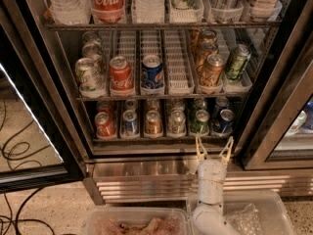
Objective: Pick pepsi can from bottom shelf of fridge
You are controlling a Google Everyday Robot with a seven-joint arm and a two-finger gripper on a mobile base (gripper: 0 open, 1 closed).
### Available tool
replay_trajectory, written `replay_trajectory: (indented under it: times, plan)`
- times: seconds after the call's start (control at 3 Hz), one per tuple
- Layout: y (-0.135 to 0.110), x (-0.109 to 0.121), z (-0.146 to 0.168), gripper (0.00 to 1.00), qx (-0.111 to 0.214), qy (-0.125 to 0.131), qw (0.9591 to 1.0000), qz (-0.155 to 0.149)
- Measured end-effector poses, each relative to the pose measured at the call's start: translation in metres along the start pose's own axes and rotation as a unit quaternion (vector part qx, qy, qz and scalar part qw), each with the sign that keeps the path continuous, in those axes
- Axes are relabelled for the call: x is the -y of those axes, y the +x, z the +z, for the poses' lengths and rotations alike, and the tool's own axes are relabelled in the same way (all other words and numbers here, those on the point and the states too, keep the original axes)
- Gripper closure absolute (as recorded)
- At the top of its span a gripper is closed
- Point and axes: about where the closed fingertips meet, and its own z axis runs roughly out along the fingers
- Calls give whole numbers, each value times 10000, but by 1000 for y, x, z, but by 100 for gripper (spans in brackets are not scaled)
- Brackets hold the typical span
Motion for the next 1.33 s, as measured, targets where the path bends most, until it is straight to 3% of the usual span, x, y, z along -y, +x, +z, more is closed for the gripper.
replay_trajectory:
  times: [0.33, 1.0, 1.33]
  plan:
    - [0, 0, 0, 43, 0, 1, 10000, -1]
    - [5, 3, 2, 41, 10, 24, 9999, -104]
    - [18, 8, 9, 38, 39, 55, 9994, -345]
